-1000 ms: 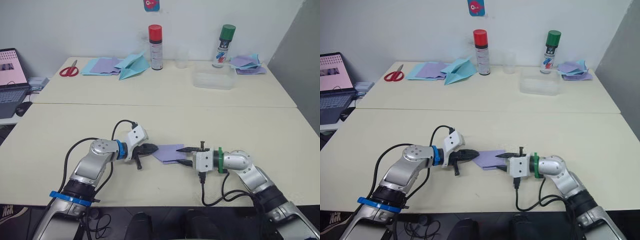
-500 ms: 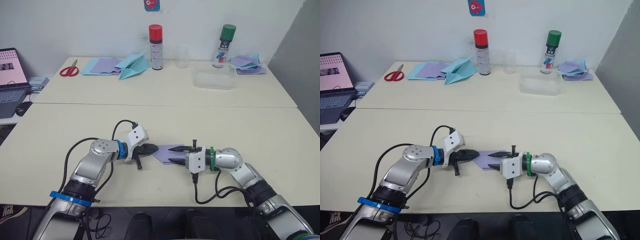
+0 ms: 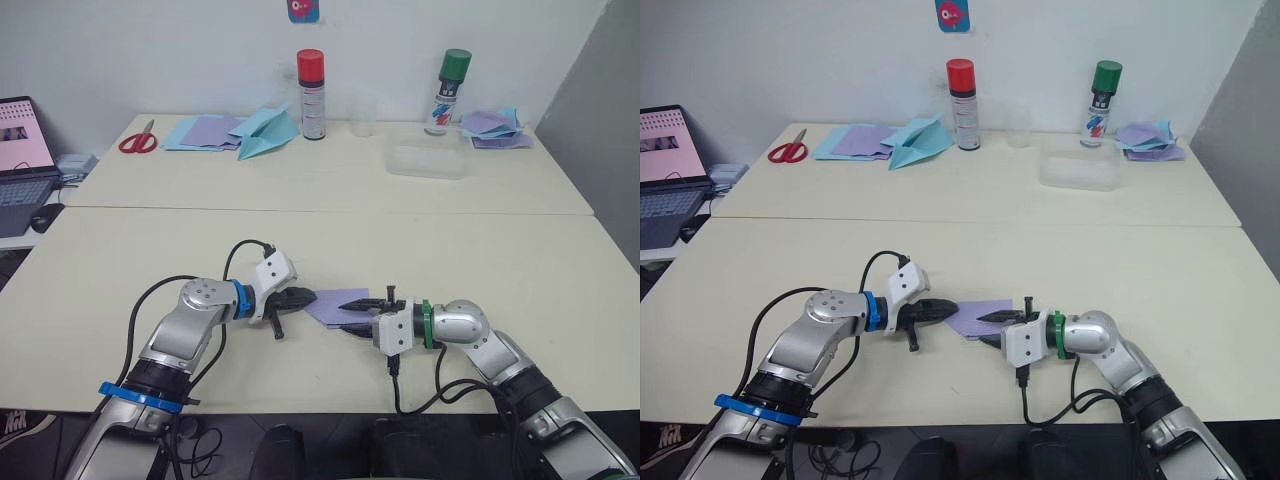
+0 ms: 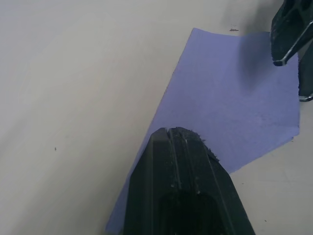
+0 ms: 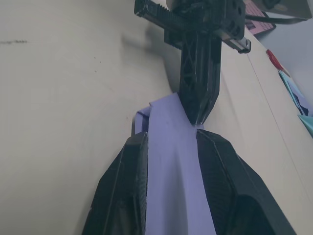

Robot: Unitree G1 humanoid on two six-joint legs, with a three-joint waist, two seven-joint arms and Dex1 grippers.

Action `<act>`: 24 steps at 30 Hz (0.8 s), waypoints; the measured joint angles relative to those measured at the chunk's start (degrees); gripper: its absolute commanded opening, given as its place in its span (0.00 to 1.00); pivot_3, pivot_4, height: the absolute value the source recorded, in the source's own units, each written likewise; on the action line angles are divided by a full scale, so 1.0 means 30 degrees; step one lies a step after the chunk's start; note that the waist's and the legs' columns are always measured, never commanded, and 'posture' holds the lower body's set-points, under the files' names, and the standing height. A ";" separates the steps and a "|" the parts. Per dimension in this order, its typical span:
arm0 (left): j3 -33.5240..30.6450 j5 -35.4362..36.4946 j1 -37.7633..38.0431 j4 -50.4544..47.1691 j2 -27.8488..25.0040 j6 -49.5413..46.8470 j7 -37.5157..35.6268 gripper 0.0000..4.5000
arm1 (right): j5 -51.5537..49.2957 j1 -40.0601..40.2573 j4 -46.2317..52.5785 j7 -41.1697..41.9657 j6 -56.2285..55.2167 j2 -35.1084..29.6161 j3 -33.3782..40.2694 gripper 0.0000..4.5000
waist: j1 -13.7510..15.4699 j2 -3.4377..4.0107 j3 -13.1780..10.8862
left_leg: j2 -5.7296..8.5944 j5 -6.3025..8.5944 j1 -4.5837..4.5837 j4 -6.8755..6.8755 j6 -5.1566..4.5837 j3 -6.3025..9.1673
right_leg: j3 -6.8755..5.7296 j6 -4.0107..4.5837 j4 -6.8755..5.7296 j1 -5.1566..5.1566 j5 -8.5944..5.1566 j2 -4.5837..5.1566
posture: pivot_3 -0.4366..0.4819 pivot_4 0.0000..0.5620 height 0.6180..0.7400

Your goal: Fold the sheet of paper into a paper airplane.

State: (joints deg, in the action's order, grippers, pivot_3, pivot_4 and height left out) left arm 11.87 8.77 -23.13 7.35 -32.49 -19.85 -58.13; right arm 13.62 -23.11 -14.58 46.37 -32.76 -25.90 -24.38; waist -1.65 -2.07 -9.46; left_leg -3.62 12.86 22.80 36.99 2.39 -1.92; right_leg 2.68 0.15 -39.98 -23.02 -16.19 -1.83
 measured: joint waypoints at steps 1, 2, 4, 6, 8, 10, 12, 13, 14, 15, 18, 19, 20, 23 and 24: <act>0.0001 0.0000 -0.0003 0.0004 0.0000 0.0000 -0.0001 0.00 | 0.0107 -0.0063 -0.0121 -0.0086 -0.0014 -0.0122 0.0018 0.36 | -0.0001 0.0000 0.0000 | 0.0000 0.0000 0.0001 0.0000 0.0000 -0.0001 | 0.0000 0.0000 0.0000 0.0000 0.0000 0.0000 | 0.48 0.27 1.00; 0.0002 0.0000 -0.0005 0.0004 0.0000 0.0001 -0.0003 0.00 | 0.0201 -0.0095 -0.0209 -0.0109 -0.0042 -0.0251 0.0032 0.36 | 0.0000 0.0000 0.0000 | 0.0001 0.0000 0.0001 0.0000 0.0000 -0.0002 | 0.0000 0.0000 0.0001 0.0000 0.0000 0.0000 | 0.48 0.27 1.00; 0.0005 0.0000 -0.0007 0.0004 0.0000 0.0001 -0.0003 0.00 | 0.0272 -0.0139 -0.0482 -0.0241 -0.0206 -0.0549 0.0133 0.36 | 0.0000 0.0000 0.0000 | 0.0001 0.0000 0.0000 0.0000 0.0000 -0.0002 | 0.0001 0.0000 0.0001 0.0000 0.0000 0.0000 | 0.48 0.27 1.00; 0.0005 0.0000 -0.0006 0.0003 0.0000 0.0001 -0.0004 0.00 | 0.0274 -0.0194 -0.0627 -0.0398 -0.0358 -0.0921 0.0263 0.36 | -0.0001 0.0000 0.0000 | 0.0001 0.0000 0.0000 0.0000 0.0000 -0.0004 | 0.0004 0.0000 0.0001 -0.0001 0.0000 0.0001 | 0.48 0.27 1.00; 0.0005 0.0000 -0.0002 0.0000 0.0000 0.0001 -0.0009 0.00 | 0.0264 -0.0204 -0.0701 -0.0472 -0.0534 -0.1153 0.0364 0.36 | -0.0002 0.0000 0.0000 | 0.0001 0.0000 0.0000 -0.0001 0.0000 -0.0005 | 0.0003 0.0000 0.0002 -0.0001 0.0000 0.0000 | 0.48 0.27 1.00; 0.0006 0.0000 0.0005 -0.0001 -0.0001 0.0001 -0.0011 0.00 | 0.0220 -0.0243 -0.0815 -0.0496 -0.0639 -0.1233 0.0440 0.36 | -0.0002 0.0000 0.0000 | 0.0000 0.0000 0.0000 -0.0002 0.0000 -0.0004 | 0.0003 0.0000 0.0001 -0.0001 0.0000 0.0000 | 0.48 0.27 1.00; 0.0008 0.0000 0.0036 -0.0009 -0.0003 0.0000 -0.0018 0.00 | 0.0220 -0.0454 -0.0999 -0.0497 -0.0603 -0.1011 0.0433 0.36 | -0.0013 0.0000 0.0000 | -0.0002 0.0000 -0.0001 -0.0002 0.0000 -0.0002 | 0.0004 0.0000 -0.0001 -0.0004 0.0000 -0.0001 | 0.48 0.27 1.00; 0.0009 0.0000 0.0038 -0.0013 -0.0003 0.0000 -0.0016 0.00 | 0.0223 -0.0589 -0.1018 -0.0500 -0.0589 -0.0858 0.0406 0.36 | -0.0016 0.0000 -0.0001 | -0.0003 0.0000 -0.0001 -0.0002 0.0000 0.0000 | 0.0003 0.0001 -0.0002 -0.0004 0.0000 0.0000 | 0.48 0.27 1.00; 0.0010 0.0000 0.0044 -0.0019 -0.0003 0.0001 -0.0022 0.00 | 0.0245 -0.0851 -0.1047 -0.0499 -0.0572 -0.0620 0.0361 0.36 | -0.0017 0.0000 -0.0001 | -0.0003 0.0000 0.0000 -0.0003 0.0000 0.0000 | 0.0003 0.0000 -0.0002 -0.0006 0.0000 -0.0001 | 0.48 0.27 1.00; 0.0012 0.0000 0.0045 -0.0025 -0.0003 0.0002 -0.0020 0.00 | 0.0262 -0.1069 -0.1071 -0.0499 -0.0574 -0.0407 0.0312 0.36 | -0.0015 0.0000 0.0000 | -0.0004 0.0000 0.0001 -0.0003 0.0000 0.0000 | 0.0001 0.0001 -0.0001 -0.0006 0.0000 -0.0002 | 0.48 0.27 1.00; 0.0032 -0.0001 0.0020 -0.0034 -0.0002 0.0014 -0.0017 0.00 | 0.0365 -0.1810 -0.1755 -0.0484 -0.0659 0.0327 -0.0058 0.36 | -0.0006 0.0001 -0.0001 | -0.0002 0.0000 0.0005 -0.0003 0.0000 -0.0002 | 0.0002 0.0001 0.0000 -0.0008 0.0000 -0.0001 | 0.48 0.27 1.00; 0.0035 -0.0001 0.0020 -0.0034 -0.0002 0.0018 -0.0027 0.00 | 0.0372 -0.1983 -0.2014 -0.0476 -0.0738 0.0486 -0.0169 0.36 | -0.0002 0.0000 0.0000 | -0.0002 0.0000 0.0006 -0.0001 0.0000 -0.0002 | 0.0002 0.0000 0.0002 -0.0007 0.0000 -0.0001 | 0.48 0.27 1.00; 0.0039 -0.0001 0.0017 -0.0035 -0.0002 0.0028 -0.0032 0.00 | 0.0371 -0.2190 -0.2394 -0.0446 -0.0935 0.0630 -0.0325 0.36 | -0.0002 0.0000 -0.0001 | 0.0000 0.0000 0.0007 -0.0002 -0.0001 -0.0006 | 0.0005 0.0000 0.0003 -0.0008 0.0000 0.0000 | 0.48 0.27 1.00; 0.0046 -0.0001 0.0018 -0.0045 -0.0002 0.0035 -0.0046 0.00 | 0.0361 -0.2610 -0.3377 -0.0267 -0.1495 0.0900 -0.0606 0.36 | -0.0003 0.0000 -0.0001 | 0.0001 0.0000 0.0009 -0.0002 0.0000 -0.0007 | 0.0009 0.0000 0.0006 -0.0009 0.0000 0.0003 | 0.48 0.27 1.00; 0.0046 -0.0002 0.0029 -0.0046 -0.0008 0.0035 -0.0050 0.00 | 0.0364 -0.2773 -0.3754 -0.0194 -0.1712 0.0958 -0.0674 0.36 | -0.0005 0.0000 -0.0001 | -0.0001 0.0000 0.0008 -0.0002 0.0000 -0.0009 | 0.0012 0.0000 0.0006 -0.0009 0.0000 0.0003 | 0.48 0.27 1.00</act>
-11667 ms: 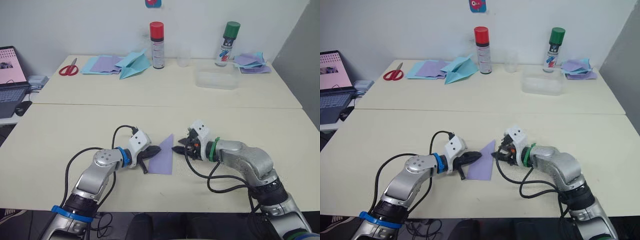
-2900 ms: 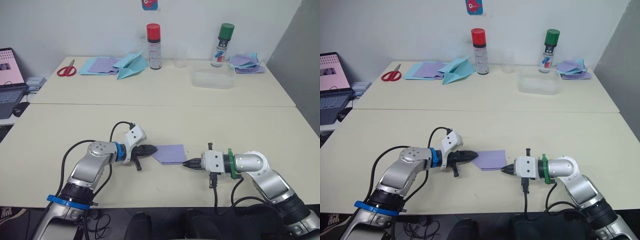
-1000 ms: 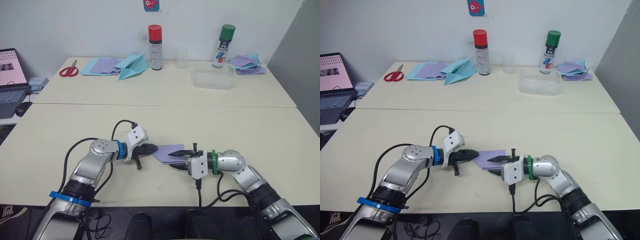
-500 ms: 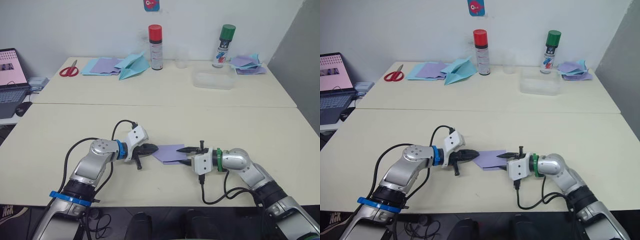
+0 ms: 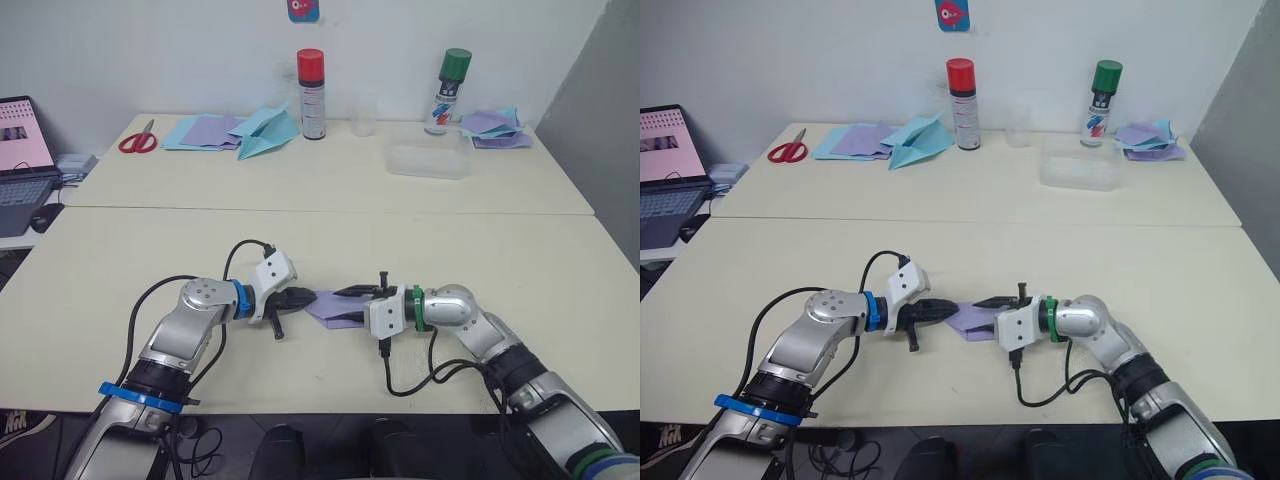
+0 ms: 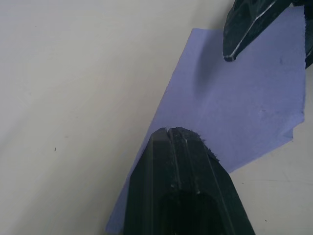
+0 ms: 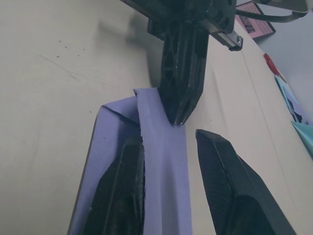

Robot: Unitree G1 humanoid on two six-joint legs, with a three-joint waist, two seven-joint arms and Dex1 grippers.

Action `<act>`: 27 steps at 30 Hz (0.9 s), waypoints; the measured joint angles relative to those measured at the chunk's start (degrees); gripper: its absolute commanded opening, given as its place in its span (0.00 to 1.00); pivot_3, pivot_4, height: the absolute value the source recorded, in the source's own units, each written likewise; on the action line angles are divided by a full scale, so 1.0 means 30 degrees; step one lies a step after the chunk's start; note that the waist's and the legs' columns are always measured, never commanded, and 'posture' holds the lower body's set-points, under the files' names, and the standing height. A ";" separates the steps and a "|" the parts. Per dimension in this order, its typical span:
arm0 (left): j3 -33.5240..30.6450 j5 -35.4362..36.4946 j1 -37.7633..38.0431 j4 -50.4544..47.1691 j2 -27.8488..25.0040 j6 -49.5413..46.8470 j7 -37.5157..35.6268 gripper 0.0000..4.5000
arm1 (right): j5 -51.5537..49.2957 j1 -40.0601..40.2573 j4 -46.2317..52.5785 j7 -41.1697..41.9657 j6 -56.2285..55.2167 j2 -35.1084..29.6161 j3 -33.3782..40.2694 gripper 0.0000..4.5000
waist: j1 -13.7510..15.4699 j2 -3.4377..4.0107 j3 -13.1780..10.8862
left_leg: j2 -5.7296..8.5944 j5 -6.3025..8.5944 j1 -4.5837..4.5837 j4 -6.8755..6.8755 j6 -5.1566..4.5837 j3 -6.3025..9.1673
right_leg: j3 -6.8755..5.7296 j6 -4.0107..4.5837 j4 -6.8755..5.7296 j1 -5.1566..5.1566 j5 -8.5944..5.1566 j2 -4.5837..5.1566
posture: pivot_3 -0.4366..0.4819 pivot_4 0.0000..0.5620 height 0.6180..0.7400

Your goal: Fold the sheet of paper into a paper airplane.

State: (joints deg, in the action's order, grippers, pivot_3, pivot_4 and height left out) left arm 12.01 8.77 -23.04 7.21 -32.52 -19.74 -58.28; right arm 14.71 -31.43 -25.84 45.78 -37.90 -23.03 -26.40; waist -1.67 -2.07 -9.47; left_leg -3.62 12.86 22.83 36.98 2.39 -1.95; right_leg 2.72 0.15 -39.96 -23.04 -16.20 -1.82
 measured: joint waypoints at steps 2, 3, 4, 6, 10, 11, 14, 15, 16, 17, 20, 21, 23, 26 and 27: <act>0.0000 -0.0001 0.0012 -0.0004 -0.0016 0.0000 -0.0003 0.00 | -0.0001 -0.0324 -0.0631 0.0137 -0.0379 0.0133 -0.0146 0.36 | -0.0017 0.0001 0.0000 | -0.0001 0.0000 -0.0003 -0.0002 0.0000 0.0004 | -0.0001 0.0000 -0.0001 0.0000 0.0000 0.0000 | 0.48 0.27 1.00; 0.0000 -0.0002 0.0018 -0.0012 -0.0018 0.0000 -0.0004 0.00 | -0.0003 -0.0468 -0.0883 0.0151 -0.0584 0.0253 -0.0200 0.36 | -0.0016 0.0001 -0.0001 | -0.0003 0.0000 -0.0003 -0.0003 0.0000 0.0008 | -0.0006 0.0001 -0.0002 0.0000 0.0000 -0.0001 | 0.48 0.27 1.00; -0.0001 -0.0002 0.0026 -0.0023 -0.0020 0.0000 0.0000 0.00 | -0.0003 -0.0618 -0.1189 0.0169 -0.0835 0.0394 -0.0255 0.36 | -0.0014 0.0001 0.0000 | -0.0005 0.0000 -0.0002 -0.0004 -0.0001 0.0011 | -0.0008 0.0001 -0.0002 0.0000 0.0000 -0.0001 | 0.48 0.27 1.00; -0.0013 -0.0002 0.0069 -0.0065 -0.0024 0.0000 0.0008 0.00 | -0.0006 -0.0769 -0.1594 0.0182 -0.1184 0.0559 -0.0305 0.36 | -0.0013 0.0001 0.0000 | -0.0009 0.0000 -0.0003 -0.0004 -0.0001 0.0009 | -0.0004 0.0002 -0.0002 0.0000 -0.0001 -0.0001 | 0.48 0.27 1.00; -0.0023 -0.0002 0.0134 -0.0138 -0.0038 -0.0003 0.0045 0.00 | -0.0006 -0.1135 -0.2179 0.0204 -0.1756 0.0753 -0.0524 0.36 | -0.0026 0.0001 0.0000 | -0.0013 0.0000 -0.0005 -0.0005 -0.0001 0.0010 | -0.0002 0.0003 -0.0002 -0.0001 -0.0001 0.0000 | 0.48 0.27 1.00; -0.0024 -0.0002 0.0160 -0.0179 -0.0056 -0.0005 0.0047 0.00 | -0.0006 -0.1154 -0.2220 0.0232 -0.1829 0.0856 -0.0586 0.36 | -0.0028 0.0001 0.0000 | -0.0016 0.0000 -0.0004 -0.0007 -0.0001 0.0012 | -0.0003 0.0003 -0.0002 0.0000 -0.0001 0.0000 | 0.48 0.27 1.00; -0.0023 -0.0002 0.0197 -0.0242 -0.0087 -0.0008 0.0053 0.00 | -0.0006 -0.1160 -0.2307 0.0320 -0.1923 0.1099 -0.0638 0.36 | -0.0027 0.0002 0.0000 | -0.0022 0.0000 -0.0004 -0.0009 -0.0001 0.0015 | -0.0006 0.0005 -0.0003 -0.0003 -0.0002 0.0001 | 0.48 0.27 1.00; -0.0026 -0.0002 0.0209 -0.0255 -0.0090 -0.0008 0.0056 0.00 | -0.0024 -0.1162 -0.2314 0.0372 -0.1944 0.1109 -0.0635 0.36 | -0.0028 0.0001 0.0000 | -0.0023 0.0000 -0.0005 -0.0010 -0.0001 0.0015 | -0.0004 0.0006 -0.0003 -0.0003 -0.0002 0.0002 | 0.48 0.27 1.00; -0.0029 -0.0002 0.0220 -0.0268 -0.0095 -0.0009 0.0060 0.00 | -0.0040 -0.1163 -0.2314 0.0477 -0.1973 0.1133 -0.0634 0.36 | -0.0032 0.0001 0.0000 | -0.0023 0.0000 -0.0005 -0.0010 -0.0001 0.0015 | -0.0004 0.0006 -0.0003 -0.0003 -0.0002 0.0004 | 0.48 0.27 1.00; -0.0030 -0.0002 0.0221 -0.0268 -0.0098 -0.0009 0.0062 0.00 | -0.0046 -0.1162 -0.2315 0.0521 -0.1992 0.1165 -0.0634 0.36 | -0.0034 0.0002 0.0000 | -0.0024 0.0000 -0.0006 -0.0010 -0.0001 0.0015 | -0.0004 0.0007 -0.0003 -0.0003 -0.0002 0.0004 | 0.48 0.27 1.00; -0.0033 -0.0003 0.0220 -0.0266 -0.0099 -0.0009 0.0080 0.00 | -0.0038 -0.1163 -0.2379 0.0448 -0.1853 0.1328 -0.0597 0.36 | -0.0036 0.0002 0.0000 | -0.0026 0.0000 -0.0006 -0.0012 -0.0001 0.0016 | -0.0005 0.0010 -0.0004 -0.0004 -0.0004 0.0006 | 0.48 0.27 1.00; -0.0033 -0.0003 0.0220 -0.0266 -0.0099 -0.0009 0.0082 0.00 | -0.0036 -0.1163 -0.2420 0.0409 -0.1779 0.1374 -0.0592 0.36 | -0.0035 0.0002 0.0000 | -0.0026 0.0000 -0.0006 -0.0012 -0.0001 0.0016 | -0.0006 0.0011 -0.0004 -0.0004 -0.0004 0.0006 | 0.48 0.27 1.00; -0.0032 -0.0003 0.0219 -0.0267 -0.0099 -0.0009 0.0087 0.00 | -0.0041 -0.1169 -0.2561 0.0294 -0.1585 0.1469 -0.0571 0.36 | -0.0034 0.0002 0.0000 | -0.0025 0.0000 -0.0005 -0.0012 -0.0001 0.0016 | -0.0004 0.0011 -0.0004 -0.0005 -0.0004 0.0009 | 0.48 0.27 1.00; -0.0033 -0.0004 0.0218 -0.0266 -0.0099 -0.0009 0.0084 0.00 | -0.0189 -0.1169 -0.2565 0.0468 -0.1327 0.1460 -0.0565 0.28 | -0.0035 0.0002 0.0000 | -0.0025 0.0000 -0.0006 -0.0012 -0.0001 0.0015 | -0.0003 0.0011 -0.0004 -0.0005 -0.0004 0.0010 | 0.48 0.27 1.00; -0.0032 -0.0003 0.0217 -0.0264 -0.0099 -0.0008 0.0083 0.00 | -0.0285 -0.1169 -0.2561 0.0608 -0.1299 0.1445 -0.0566 0.22 | -0.0034 0.0002 0.0000 | -0.0025 0.0000 -0.0006 -0.0012 -0.0001 0.0016 | -0.0005 0.0011 -0.0004 -0.0005 -0.0004 0.0010 | 0.48 0.27 1.00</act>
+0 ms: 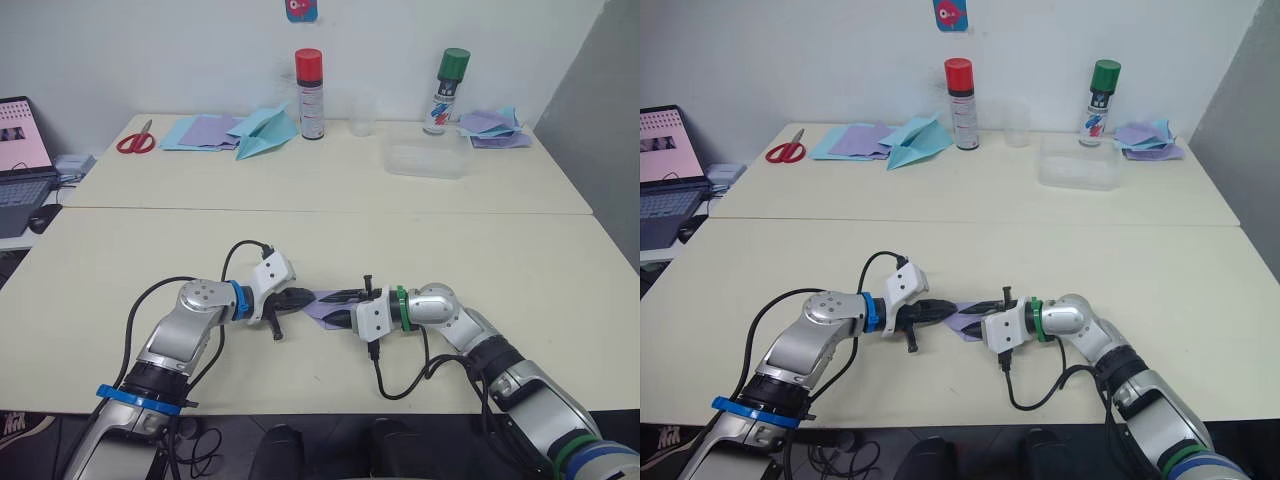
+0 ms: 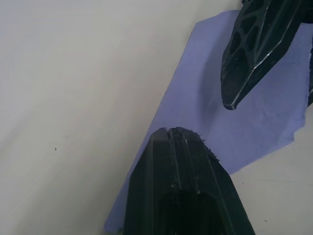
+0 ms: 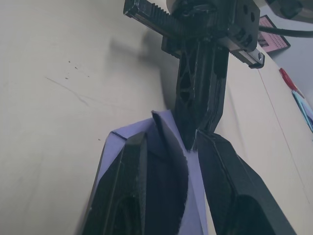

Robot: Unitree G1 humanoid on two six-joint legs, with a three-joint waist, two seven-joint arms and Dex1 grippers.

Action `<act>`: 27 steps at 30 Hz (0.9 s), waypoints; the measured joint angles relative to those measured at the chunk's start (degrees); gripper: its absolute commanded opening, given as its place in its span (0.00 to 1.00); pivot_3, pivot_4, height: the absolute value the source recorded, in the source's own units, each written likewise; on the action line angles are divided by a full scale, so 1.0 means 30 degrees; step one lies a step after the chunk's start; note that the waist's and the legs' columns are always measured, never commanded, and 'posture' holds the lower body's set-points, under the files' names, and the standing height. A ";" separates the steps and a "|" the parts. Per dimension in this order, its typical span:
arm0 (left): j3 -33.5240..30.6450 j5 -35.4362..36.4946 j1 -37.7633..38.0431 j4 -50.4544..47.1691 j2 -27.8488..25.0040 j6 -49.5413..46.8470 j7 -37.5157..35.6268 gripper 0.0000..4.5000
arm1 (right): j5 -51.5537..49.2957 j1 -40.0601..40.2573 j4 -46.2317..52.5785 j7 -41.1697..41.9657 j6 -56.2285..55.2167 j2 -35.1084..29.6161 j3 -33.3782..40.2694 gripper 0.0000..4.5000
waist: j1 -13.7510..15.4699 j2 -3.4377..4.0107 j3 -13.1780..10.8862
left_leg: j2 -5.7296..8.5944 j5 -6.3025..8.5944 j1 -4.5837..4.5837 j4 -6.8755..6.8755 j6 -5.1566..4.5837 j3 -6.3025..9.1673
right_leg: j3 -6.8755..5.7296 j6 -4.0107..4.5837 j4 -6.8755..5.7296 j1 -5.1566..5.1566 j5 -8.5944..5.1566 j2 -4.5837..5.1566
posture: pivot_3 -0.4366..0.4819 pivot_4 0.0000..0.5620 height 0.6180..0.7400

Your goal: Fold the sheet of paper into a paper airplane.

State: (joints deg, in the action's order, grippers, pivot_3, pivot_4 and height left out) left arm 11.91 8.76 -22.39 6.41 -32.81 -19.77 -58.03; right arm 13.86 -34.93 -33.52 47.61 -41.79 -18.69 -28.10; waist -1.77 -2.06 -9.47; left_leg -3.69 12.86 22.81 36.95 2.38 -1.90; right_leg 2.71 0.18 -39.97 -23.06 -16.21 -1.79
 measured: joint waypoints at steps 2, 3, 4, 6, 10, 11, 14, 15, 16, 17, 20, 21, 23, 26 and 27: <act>0.0003 0.0000 -0.0005 0.0008 0.0000 0.0001 -0.0003 0.00 | -0.0328 0.0001 0.0031 0.0359 0.0081 -0.0056 0.0000 0.08 | -0.0002 0.0000 0.0000 | 0.0000 0.0000 0.0000 0.0001 0.0000 -0.0001 | 0.0002 0.0000 0.0000 0.0000 0.0000 0.0000 | 0.48 0.27 1.00; 0.0003 -0.0001 -0.0018 0.0022 0.0000 0.0003 -0.0008 0.00 | -0.0538 0.0003 0.0085 0.0528 0.0182 -0.0106 0.0001 0.01 | -0.0002 0.0001 -0.0001 | 0.0000 0.0000 0.0001 0.0000 0.0000 0.0000 | 0.0001 0.0000 0.0000 0.0000 0.0000 0.0001 | 0.48 0.27 1.00; 0.0003 -0.0003 -0.0037 0.0049 0.0000 0.0007 -0.0015 0.00 | -0.0687 0.0003 0.0263 0.0775 0.0338 -0.0173 0.0012 0.01 | -0.0002 0.0003 -0.0002 | 0.0001 0.0000 0.0001 0.0001 0.0000 0.0001 | 0.0000 0.0000 0.0000 0.0000 0.0000 0.0000 | 0.48 0.27 1.00; 0.0015 -0.0007 -0.0065 0.0078 0.0000 0.0026 -0.0040 0.00 | -0.1148 0.0007 0.0663 0.1148 0.0642 -0.0221 0.0037 0.01 | 0.0002 0.0003 -0.0003 | 0.0000 0.0000 0.0004 0.0000 0.0000 0.0003 | -0.0002 0.0000 0.0001 -0.0001 0.0000 0.0000 | 0.48 0.27 1.00; 0.0043 -0.0013 -0.0115 0.0191 0.0000 0.0065 -0.0047 0.00 | -0.1942 0.0071 0.1732 0.1811 0.1854 -0.0393 0.0136 0.01 | 0.0025 0.0005 -0.0004 | 0.0003 0.0000 0.0009 0.0000 0.0000 0.0004 | -0.0005 0.0000 0.0002 -0.0003 -0.0001 0.0008 | 0.48 0.27 1.00; 0.0048 -0.0014 -0.0122 0.0208 0.0000 0.0069 -0.0052 0.00 | -0.2095 0.0150 0.2093 0.2031 0.2159 -0.0479 0.0152 0.01 | 0.0030 0.0005 -0.0004 | 0.0006 0.0000 0.0013 -0.0001 0.0000 0.0002 | -0.0004 0.0001 0.0004 -0.0006 -0.0002 0.0009 | 0.48 0.27 1.00; 0.0066 -0.0014 -0.0157 0.0223 0.0000 0.0087 -0.0080 0.00 | -0.2743 0.0419 0.3262 0.2723 0.3093 -0.0896 0.0158 0.01 | 0.0054 0.0005 -0.0004 | 0.0008 0.0000 0.0027 -0.0002 0.0000 -0.0001 | -0.0005 0.0004 0.0009 -0.0010 -0.0008 0.0010 | 0.48 0.27 1.00; 0.0068 -0.0014 -0.0162 0.0227 0.0000 0.0089 -0.0087 0.00 | -0.2827 0.0456 0.3491 0.2904 0.3335 -0.1016 0.0164 0.01 | 0.0054 0.0005 -0.0004 | 0.0009 0.0001 0.0028 -0.0002 0.0000 -0.0005 | -0.0001 0.0003 0.0013 -0.0011 -0.0009 0.0010 | 0.48 0.27 1.00; 0.0068 -0.0014 -0.0166 0.0232 0.0000 0.0089 -0.0083 0.00 | -0.2857 0.0520 0.3676 0.2987 0.3465 -0.1086 0.0179 0.01 | 0.0053 0.0005 -0.0004 | 0.0010 0.0001 0.0030 -0.0002 0.0000 -0.0005 | -0.0001 0.0003 0.0014 -0.0011 -0.0009 0.0011 | 0.48 0.27 1.00; 0.0072 -0.0014 -0.0169 0.0236 0.0000 0.0092 -0.0084 0.00 | -0.3002 0.0623 0.3838 0.3134 0.3721 -0.1114 0.0216 0.01 | 0.0053 0.0005 -0.0004 | 0.0012 0.0001 0.0030 -0.0002 0.0000 -0.0005 | -0.0002 0.0003 0.0016 -0.0011 -0.0009 0.0010 | 0.48 0.27 1.00; 0.0080 -0.0016 -0.0186 0.0262 0.0000 0.0100 -0.0084 0.00 | -0.3520 0.0745 0.4122 0.3297 0.4491 -0.1107 0.0417 0.01 | 0.0053 0.0005 -0.0005 | 0.0012 0.0001 0.0030 -0.0002 0.0000 -0.0003 | -0.0005 0.0003 0.0015 -0.0012 -0.0009 0.0011 | 0.48 0.27 1.00; 0.0089 -0.0031 -0.0188 0.0277 0.0000 0.0112 -0.0085 0.00 | -0.3624 0.0745 0.4175 0.3298 0.4856 -0.1055 0.0563 0.01 | 0.0053 0.0005 -0.0004 | 0.0012 0.0001 0.0029 -0.0002 0.0000 -0.0003 | -0.0005 0.0003 0.0014 -0.0012 -0.0009 0.0011 | 0.48 0.27 1.00; 0.0116 -0.0072 -0.0192 0.0294 -0.0007 0.0143 -0.0092 0.00 | -0.3910 0.0736 0.4208 0.3269 0.5700 -0.0818 0.0848 0.01 | 0.0051 0.0005 -0.0004 | 0.0013 0.0001 0.0027 -0.0002 0.0000 -0.0004 | -0.0004 0.0003 0.0013 -0.0011 -0.0008 0.0010 | 0.48 0.27 1.00; 0.0147 -0.0135 -0.0199 0.0324 -0.0021 0.0155 -0.0099 0.00 | -0.4327 0.0611 0.4376 0.3092 0.7539 -0.0205 0.1345 0.01 | 0.0035 0.0006 -0.0004 | 0.0008 0.0000 0.0021 0.0000 0.0000 0.0005 | -0.0009 0.0005 0.0004 -0.0011 -0.0006 0.0015 | 0.48 0.27 1.00; 0.0154 -0.0144 -0.0211 0.0341 -0.0021 0.0160 -0.0098 0.00 | -0.4314 0.0510 0.4408 0.2931 0.8139 -0.0051 0.1461 0.01 | 0.0036 0.0005 -0.0004 | 0.0006 0.0000 0.0019 0.0000 0.0000 0.0010 | -0.0017 0.0005 0.0000 -0.0011 -0.0006 0.0016 | 0.48 0.27 1.00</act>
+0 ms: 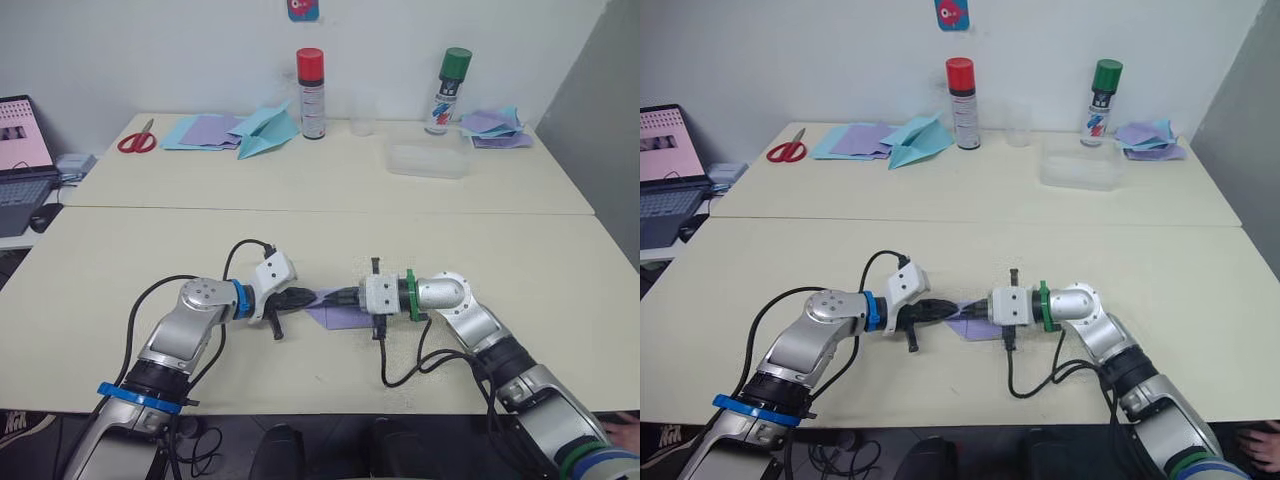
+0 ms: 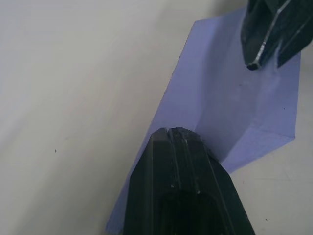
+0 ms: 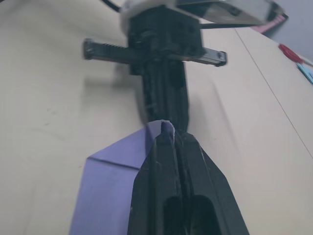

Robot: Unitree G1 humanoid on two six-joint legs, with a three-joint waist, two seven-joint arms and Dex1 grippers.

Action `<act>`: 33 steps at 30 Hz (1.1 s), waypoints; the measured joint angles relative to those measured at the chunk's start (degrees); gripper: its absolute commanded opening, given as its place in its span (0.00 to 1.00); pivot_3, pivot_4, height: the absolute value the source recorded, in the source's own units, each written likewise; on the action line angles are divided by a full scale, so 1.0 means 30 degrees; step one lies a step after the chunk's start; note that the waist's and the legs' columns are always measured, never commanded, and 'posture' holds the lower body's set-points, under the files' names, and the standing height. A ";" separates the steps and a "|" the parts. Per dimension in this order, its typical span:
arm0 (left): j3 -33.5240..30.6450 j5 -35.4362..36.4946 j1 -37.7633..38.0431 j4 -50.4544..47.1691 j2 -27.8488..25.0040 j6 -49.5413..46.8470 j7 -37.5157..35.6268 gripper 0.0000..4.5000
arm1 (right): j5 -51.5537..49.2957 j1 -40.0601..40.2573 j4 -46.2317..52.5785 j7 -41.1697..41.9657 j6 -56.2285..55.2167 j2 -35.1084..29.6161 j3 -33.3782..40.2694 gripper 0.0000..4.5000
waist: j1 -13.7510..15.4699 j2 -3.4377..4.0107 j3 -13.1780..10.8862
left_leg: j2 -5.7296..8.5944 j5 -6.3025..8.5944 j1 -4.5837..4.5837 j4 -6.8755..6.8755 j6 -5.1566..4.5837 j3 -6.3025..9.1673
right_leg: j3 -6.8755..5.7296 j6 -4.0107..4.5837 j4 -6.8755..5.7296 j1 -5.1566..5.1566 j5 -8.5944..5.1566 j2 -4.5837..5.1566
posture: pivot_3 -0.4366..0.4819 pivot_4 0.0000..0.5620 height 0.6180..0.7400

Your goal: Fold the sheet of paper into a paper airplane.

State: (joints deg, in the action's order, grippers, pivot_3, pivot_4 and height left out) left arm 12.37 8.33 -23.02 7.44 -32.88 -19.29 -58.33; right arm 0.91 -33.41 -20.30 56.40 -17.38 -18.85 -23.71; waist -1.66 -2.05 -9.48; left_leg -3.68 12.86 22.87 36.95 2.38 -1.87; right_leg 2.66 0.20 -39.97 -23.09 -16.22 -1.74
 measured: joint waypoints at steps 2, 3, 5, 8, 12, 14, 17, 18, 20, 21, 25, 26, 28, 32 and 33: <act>0.0041 -0.0037 -0.0047 0.0023 -0.0009 0.0007 -0.0003 0.00 | 0.0033 -0.0204 0.0000 -0.0190 0.0700 0.0100 0.0021 0.01 | 0.0001 0.0001 0.0000 | 0.0002 0.0000 -0.0001 0.0000 0.0000 0.0002 | -0.0005 0.0001 0.0000 -0.0001 0.0000 -0.0001 | 0.48 0.27 1.00; 0.0059 -0.0039 -0.0064 0.0025 -0.0023 0.0016 -0.0018 0.00 | 0.0085 -0.0315 -0.0004 -0.0271 0.0988 0.0124 0.0021 0.01 | 0.0001 0.0001 0.0000 | 0.0002 0.0000 0.0000 0.0000 0.0000 0.0001 | -0.0003 0.0001 0.0001 -0.0001 0.0000 -0.0002 | 0.48 0.27 1.00; 0.0084 -0.0041 -0.0083 0.0033 -0.0056 0.0049 -0.0049 0.00 | 0.0319 -0.0464 -0.0045 -0.0516 0.1231 0.0180 0.0019 0.01 | 0.0000 0.0001 0.0000 | 0.0005 0.0000 0.0002 0.0000 0.0000 -0.0004 | -0.0001 0.0001 0.0003 -0.0003 0.0000 -0.0002 | 0.48 0.27 1.00; 0.0125 -0.0046 -0.0196 0.0081 -0.0240 0.0176 -0.0162 0.00 | 0.0890 -0.0657 -0.0346 -0.0933 0.1279 0.0304 0.0014 0.01 | -0.0008 0.0000 0.0000 | 0.0006 0.0000 0.0003 -0.0002 0.0000 -0.0009 | 0.0004 0.0000 0.0003 -0.0008 0.0000 -0.0005 | 0.48 0.27 1.00; 0.0222 -0.0050 -0.0462 0.0377 -0.0461 0.0320 -0.0426 0.00 | 0.1588 -0.0926 -0.0977 -0.1372 0.1400 0.0451 -0.0042 0.01 | -0.0034 0.0002 -0.0001 | 0.0003 0.0000 0.0006 -0.0009 0.0000 -0.0010 | 0.0006 0.0001 0.0003 -0.0019 0.0000 -0.0016 | 0.48 0.27 1.00; 0.0235 -0.0050 -0.0575 0.0529 -0.0598 0.0369 -0.0485 0.00 | 0.1768 -0.1109 -0.1217 -0.1479 0.1419 0.0465 -0.0049 0.01 | -0.0048 0.0002 -0.0001 | 0.0000 0.0000 0.0006 -0.0012 0.0000 -0.0009 | 0.0006 0.0001 0.0003 -0.0020 0.0000 -0.0017 | 0.48 0.27 1.00; 0.0229 -0.0052 -0.0849 0.0918 -0.0945 0.0442 -0.0635 0.00 | 0.2135 -0.1134 -0.1490 -0.1748 0.1518 0.0491 -0.0047 0.01 | -0.0056 0.0002 -0.0001 | -0.0004 0.0000 0.0005 -0.0020 0.0000 -0.0008 | 0.0006 0.0002 0.0003 -0.0024 -0.0001 -0.0019 | 0.48 0.27 1.00; 0.0212 -0.0051 -0.0888 0.0990 -0.1027 0.0474 -0.0697 0.00 | 0.2213 -0.1134 -0.1650 -0.1810 0.1600 0.0520 -0.0047 0.01 | -0.0058 0.0003 -0.0002 | -0.0004 0.0000 0.0004 -0.0021 0.0000 -0.0009 | 0.0006 0.0004 0.0004 -0.0025 -0.0002 -0.0020 | 0.48 0.27 1.00; 0.0211 -0.0045 -0.0938 0.1119 -0.1100 0.0589 -0.0785 0.00 | 0.2339 -0.1140 -0.1749 -0.1910 0.1727 0.0632 -0.0047 0.01 | -0.0059 0.0005 -0.0003 | -0.0006 0.0000 0.0005 -0.0023 0.0000 -0.0010 | 0.0007 0.0006 0.0003 -0.0027 -0.0004 -0.0021 | 0.48 0.27 1.00; 0.0210 -0.0045 -0.0961 0.1173 -0.1153 0.0641 -0.0788 0.00 | 0.2367 -0.1145 -0.1815 -0.1952 0.1760 0.0687 -0.0048 0.01 | -0.0059 0.0005 -0.0003 | -0.0007 0.0000 0.0005 -0.0024 0.0000 -0.0009 | 0.0006 0.0006 0.0003 -0.0027 -0.0004 -0.0021 | 0.48 0.27 1.00; 0.0085 -0.0045 -0.1027 0.1296 -0.1440 0.0674 -0.0772 0.00 | 0.2721 -0.1181 -0.2080 -0.2169 0.1819 0.0896 -0.0090 0.01 | -0.0082 0.0008 -0.0005 | -0.0013 0.0000 0.0005 -0.0030 -0.0001 -0.0008 | 0.0007 0.0009 0.0003 -0.0032 -0.0005 -0.0021 | 0.48 0.27 1.00; -0.0046 -0.0037 -0.1023 0.1267 -0.1548 0.0645 -0.0772 0.00 | 0.2893 -0.1228 -0.2149 -0.2190 0.1827 0.0965 -0.0115 0.01 | -0.0094 0.0009 -0.0006 | -0.0016 0.0000 0.0005 -0.0032 0.0000 -0.0008 | 0.0008 0.0010 0.0003 -0.0036 -0.0006 -0.0024 | 0.48 0.27 1.00; -0.0266 -0.0035 -0.1016 0.1245 -0.1791 0.0395 -0.0746 0.00 | 0.3039 -0.1246 -0.2185 -0.2189 0.1850 0.1021 -0.0144 0.01 | -0.0101 0.0011 -0.0009 | -0.0019 0.0001 0.0013 -0.0040 0.0000 -0.0006 | 0.0004 0.0017 0.0004 -0.0044 -0.0011 -0.0027 | 0.48 0.27 1.00; -0.0897 0.0174 -0.0970 0.0848 -0.1984 -0.0517 -0.0622 0.00 | 0.3286 -0.1278 -0.2477 -0.2189 0.1801 0.1184 -0.0270 0.01 | -0.0093 0.0013 -0.0056 | -0.0021 0.0001 0.0038 -0.0047 0.0000 -0.0006 | -0.0005 0.0029 0.0005 -0.0066 -0.0019 -0.0029 | 0.48 0.27 1.00; -0.0999 0.0230 -0.0923 0.0556 -0.2019 -0.0719 -0.0620 0.00 | 0.3336 -0.1306 -0.2512 -0.2190 0.1764 0.1189 -0.0268 0.01 | -0.0089 0.0014 -0.0065 | -0.0022 0.0001 0.0046 -0.0047 0.0000 -0.0005 | -0.0006 0.0029 0.0008 -0.0069 -0.0020 -0.0028 | 0.48 0.27 1.00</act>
State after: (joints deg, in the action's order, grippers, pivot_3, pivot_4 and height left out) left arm 9.37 9.02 -25.79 9.11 -38.93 -21.45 -60.19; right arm 10.92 -37.32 -27.83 49.83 -12.09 -15.28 -24.52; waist -1.93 -2.01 -9.67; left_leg -3.74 12.86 23.00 36.81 2.38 -1.89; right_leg 2.64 0.28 -39.95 -23.30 -16.28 -1.83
